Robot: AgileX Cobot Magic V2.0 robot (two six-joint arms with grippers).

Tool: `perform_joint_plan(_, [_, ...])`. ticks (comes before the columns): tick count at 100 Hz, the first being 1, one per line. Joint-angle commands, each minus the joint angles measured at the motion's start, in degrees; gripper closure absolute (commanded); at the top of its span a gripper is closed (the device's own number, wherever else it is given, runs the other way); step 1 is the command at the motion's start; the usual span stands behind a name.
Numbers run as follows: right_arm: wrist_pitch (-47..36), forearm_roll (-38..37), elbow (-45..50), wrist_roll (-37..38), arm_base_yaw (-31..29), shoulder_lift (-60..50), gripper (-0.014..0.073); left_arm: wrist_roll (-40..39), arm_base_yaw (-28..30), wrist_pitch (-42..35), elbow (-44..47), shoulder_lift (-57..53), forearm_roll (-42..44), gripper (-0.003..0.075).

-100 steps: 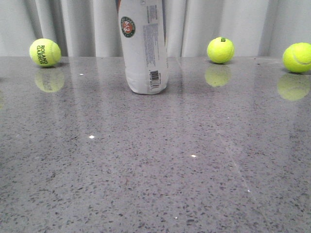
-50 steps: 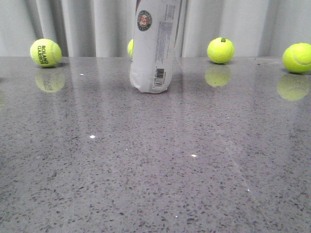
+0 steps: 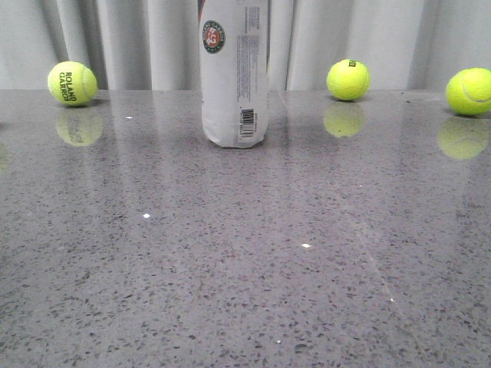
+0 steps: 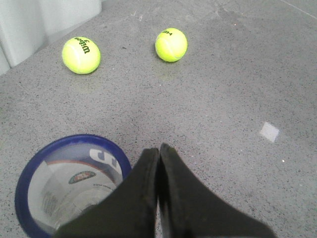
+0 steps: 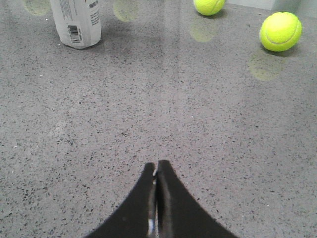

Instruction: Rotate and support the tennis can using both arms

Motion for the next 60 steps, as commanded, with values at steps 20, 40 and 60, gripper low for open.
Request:
perform_joint_plan(20, [-4.39, -0.68, -1.24, -0.36, -0.3, 0.82, 0.066, -1.03, -0.37, -7.4, 9.65, -12.82, -1.62, 0.074])
perform_joint_plan(40, [-4.39, -0.68, -1.24, -0.36, -0.3, 0.82, 0.066, -1.03, -0.37, -15.2, 24.24, -23.33, -1.62, 0.074])
perform_joint_plan(60, [-4.39, -0.68, -1.24, -0.36, -0.3, 0.82, 0.066, -0.93, -0.37, -20.31, 35.65, -32.39, -0.42, 0.074])
